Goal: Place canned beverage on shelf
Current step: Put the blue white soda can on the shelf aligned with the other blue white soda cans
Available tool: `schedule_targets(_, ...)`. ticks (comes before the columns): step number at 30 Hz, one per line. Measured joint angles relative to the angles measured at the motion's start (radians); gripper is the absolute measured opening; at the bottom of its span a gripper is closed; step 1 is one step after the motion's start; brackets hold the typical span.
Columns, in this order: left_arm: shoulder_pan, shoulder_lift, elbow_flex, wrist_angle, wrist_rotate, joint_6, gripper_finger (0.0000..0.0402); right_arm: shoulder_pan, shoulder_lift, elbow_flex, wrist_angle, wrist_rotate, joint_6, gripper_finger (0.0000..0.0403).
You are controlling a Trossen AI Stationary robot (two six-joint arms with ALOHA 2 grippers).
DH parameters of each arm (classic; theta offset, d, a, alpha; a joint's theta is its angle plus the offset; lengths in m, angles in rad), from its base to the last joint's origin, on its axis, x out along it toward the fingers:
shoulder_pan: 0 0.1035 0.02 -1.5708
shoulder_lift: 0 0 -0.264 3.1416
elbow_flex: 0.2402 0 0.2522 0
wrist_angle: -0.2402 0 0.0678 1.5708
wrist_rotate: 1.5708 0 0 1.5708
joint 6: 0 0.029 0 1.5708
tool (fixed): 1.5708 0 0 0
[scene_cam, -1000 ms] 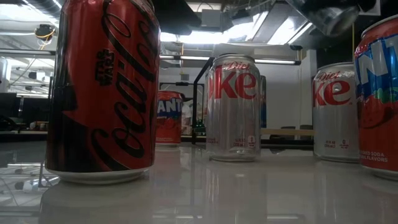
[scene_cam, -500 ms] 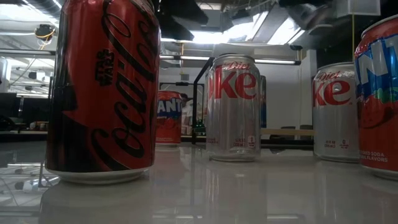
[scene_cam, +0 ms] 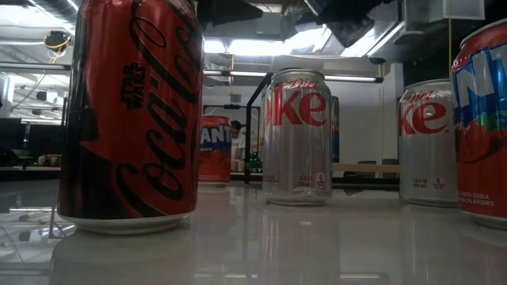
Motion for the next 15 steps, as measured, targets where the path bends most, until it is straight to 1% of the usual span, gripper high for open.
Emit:
schedule_targets(7,0.031,0.000,0.000,0.038,0.004,0.000,0.0365,-0.023,0.020,0.000,0.073,-0.002,-0.066,0.0239)
schedule_targets(10,0.045,0.000,0.000,0.058,0.004,0.000,0.0365,-0.023,0.020,0.000,0.109,-0.025,-0.070,0.0239)
schedule_targets(15,0.063,0.000,0.000,0.092,0.059,0.001,0.0365,-0.034,0.023,0.000,0.158,-0.028,-0.075,0.0239)
